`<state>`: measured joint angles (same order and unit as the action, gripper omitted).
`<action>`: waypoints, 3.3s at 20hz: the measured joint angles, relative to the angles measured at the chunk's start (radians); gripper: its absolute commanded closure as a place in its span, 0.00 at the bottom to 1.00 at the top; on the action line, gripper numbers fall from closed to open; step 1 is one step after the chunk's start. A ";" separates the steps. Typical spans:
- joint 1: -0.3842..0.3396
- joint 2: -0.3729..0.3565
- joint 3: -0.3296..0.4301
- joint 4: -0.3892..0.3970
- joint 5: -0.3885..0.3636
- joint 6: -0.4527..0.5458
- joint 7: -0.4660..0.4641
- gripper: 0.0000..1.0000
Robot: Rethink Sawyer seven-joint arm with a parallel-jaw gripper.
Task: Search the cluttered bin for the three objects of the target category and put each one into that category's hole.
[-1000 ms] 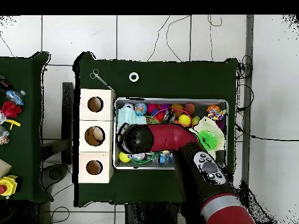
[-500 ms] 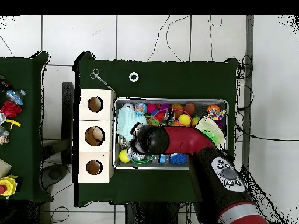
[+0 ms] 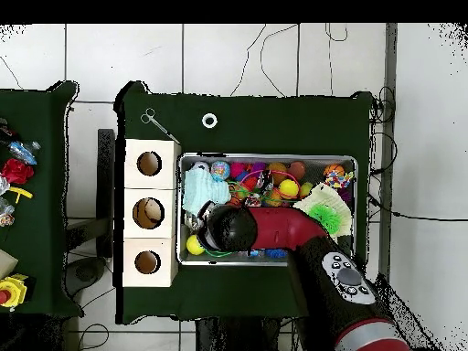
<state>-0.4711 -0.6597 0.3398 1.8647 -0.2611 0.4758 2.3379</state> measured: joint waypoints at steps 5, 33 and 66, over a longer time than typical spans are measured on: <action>0.029 0.000 0.000 0.016 0.000 -0.014 0.000 0.00; 0.000 -0.005 0.000 0.099 -0.095 -0.025 0.000 0.00; -0.092 0.009 0.008 0.131 -0.198 -0.167 0.000 0.00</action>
<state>-0.5631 -0.6506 0.3475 1.9958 -0.4588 0.3086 2.3379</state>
